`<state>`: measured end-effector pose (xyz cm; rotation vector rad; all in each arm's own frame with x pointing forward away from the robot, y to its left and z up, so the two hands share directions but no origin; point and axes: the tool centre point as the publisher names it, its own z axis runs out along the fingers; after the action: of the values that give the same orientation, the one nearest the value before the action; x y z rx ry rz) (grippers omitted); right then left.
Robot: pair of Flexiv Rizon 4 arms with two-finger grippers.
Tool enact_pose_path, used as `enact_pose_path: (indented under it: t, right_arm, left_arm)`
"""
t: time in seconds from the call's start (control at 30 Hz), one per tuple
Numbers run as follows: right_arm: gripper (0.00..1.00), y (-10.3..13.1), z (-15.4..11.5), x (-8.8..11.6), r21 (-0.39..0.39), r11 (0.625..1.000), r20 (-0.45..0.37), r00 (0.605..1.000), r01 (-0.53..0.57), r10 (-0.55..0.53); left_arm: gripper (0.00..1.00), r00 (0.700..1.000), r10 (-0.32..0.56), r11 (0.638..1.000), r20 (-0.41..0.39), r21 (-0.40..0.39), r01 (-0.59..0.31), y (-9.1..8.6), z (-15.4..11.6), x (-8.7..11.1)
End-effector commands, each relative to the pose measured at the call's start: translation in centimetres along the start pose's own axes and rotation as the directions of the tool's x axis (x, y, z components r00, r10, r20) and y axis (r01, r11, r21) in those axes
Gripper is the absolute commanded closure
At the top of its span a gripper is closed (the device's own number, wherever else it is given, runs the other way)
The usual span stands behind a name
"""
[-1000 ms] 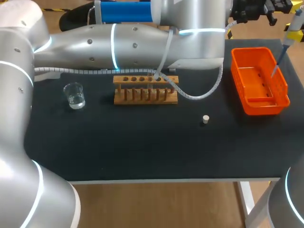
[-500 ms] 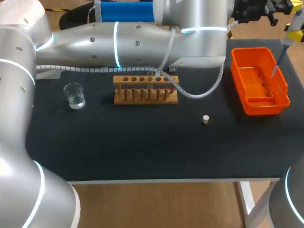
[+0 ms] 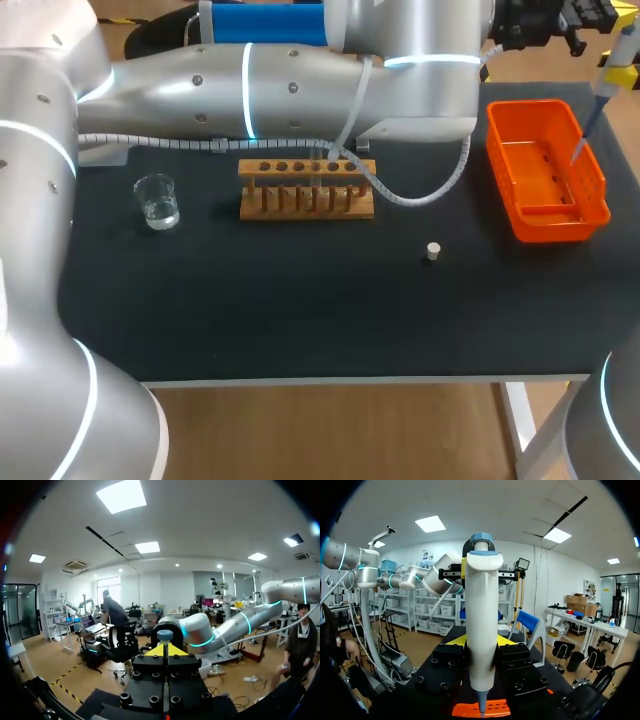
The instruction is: Invert the test tube, pick up the pipette, mount the tip to pipette, aspirate from beaker and dispense into the tube, eject the tip, return the pipette, and cap with the stopper.
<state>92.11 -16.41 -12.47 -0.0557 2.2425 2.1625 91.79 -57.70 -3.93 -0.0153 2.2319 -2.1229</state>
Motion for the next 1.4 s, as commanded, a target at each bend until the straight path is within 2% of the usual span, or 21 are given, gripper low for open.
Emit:
enact_pose_path:
  t: [0.03, 1.03, 1.23, 1.4]
  right_arm:
    - [1.0, 0.3, -0.1, -0.1, 0.001, 1.0, -0.004, 1.0, 0.001, -0.001]
    - [1.0, 0.3, -0.1, -0.1, 0.001, 1.0, -0.004, 1.0, 0.001, -0.001]
    - [1.0, 0.3, -0.1, -0.1, 0.001, 1.0, -0.004, 1.0, 0.001, -0.001]
    - [1.0, 0.3, -0.1, -0.1, 0.001, 1.0, -0.004, 1.0, 0.001, -0.001]
  left_arm:
    - [1.0, 0.999, -0.002, 1.0, 0.051, 0.009, 0.001, 0.7, 0.7, 0.3]
    - [1.0, 0.999, -0.04, 0.999, 0.033, 0.005, 0.04, 2.8, 0.9, 0.8]
    - [1.0, 0.998, -0.043, 0.999, 0.034, 0.006, 0.043, 2.9, 0.9, 0.8]
    - [1.0, 0.998, -0.029, 1.0, 0.047, 0.013, 0.029, 2.2, 0.6, 0.7]
